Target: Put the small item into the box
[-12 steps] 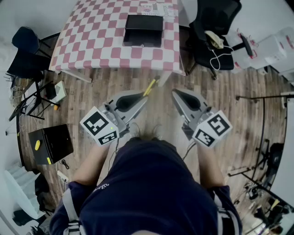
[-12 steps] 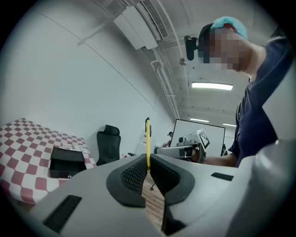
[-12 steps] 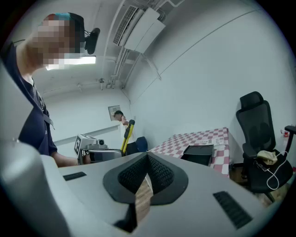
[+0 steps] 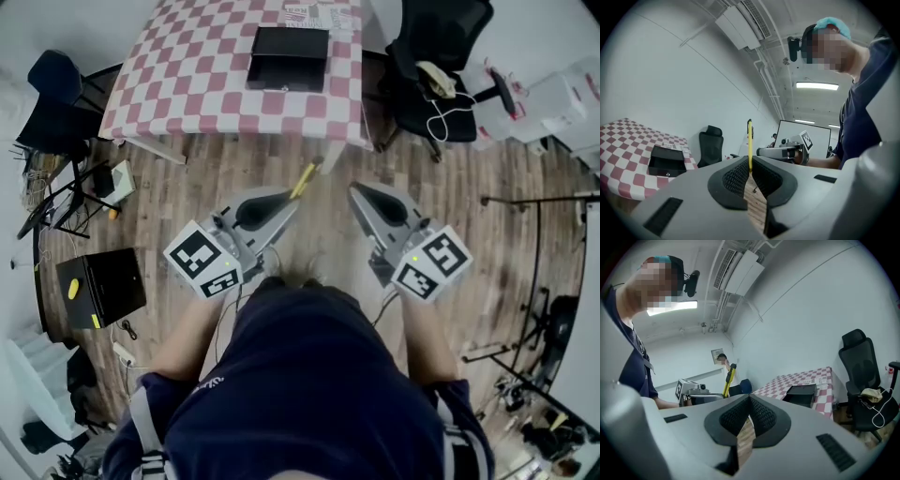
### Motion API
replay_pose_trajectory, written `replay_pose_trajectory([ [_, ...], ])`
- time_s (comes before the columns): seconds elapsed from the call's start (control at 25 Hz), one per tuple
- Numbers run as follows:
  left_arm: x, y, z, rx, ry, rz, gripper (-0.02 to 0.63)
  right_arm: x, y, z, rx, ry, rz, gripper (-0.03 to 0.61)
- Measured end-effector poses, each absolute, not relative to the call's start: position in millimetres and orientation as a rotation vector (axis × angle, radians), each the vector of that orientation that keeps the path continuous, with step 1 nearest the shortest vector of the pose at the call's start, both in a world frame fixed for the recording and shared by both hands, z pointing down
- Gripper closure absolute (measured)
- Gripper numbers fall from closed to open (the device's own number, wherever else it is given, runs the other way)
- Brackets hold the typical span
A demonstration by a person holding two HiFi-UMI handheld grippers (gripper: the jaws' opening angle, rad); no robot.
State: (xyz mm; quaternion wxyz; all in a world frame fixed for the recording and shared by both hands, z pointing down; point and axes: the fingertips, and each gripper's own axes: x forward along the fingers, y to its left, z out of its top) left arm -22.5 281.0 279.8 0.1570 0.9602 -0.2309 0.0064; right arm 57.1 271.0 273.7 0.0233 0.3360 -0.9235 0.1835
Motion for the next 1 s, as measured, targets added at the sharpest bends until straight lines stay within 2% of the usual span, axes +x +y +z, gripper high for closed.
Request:
replay_pose_trajectory([
  [0.52,10.7,298.9,270.1,2.766,-0.765,0.003,0.568,103.9,288.9,267.4,0.973,-2.920,0.528,0.563],
  [1.0,20.0,254.7,277.9,2.761,-0.789,-0.003,0.568,115.3,250.1,276.5,0.942,-2.920,0.536,0.563],
])
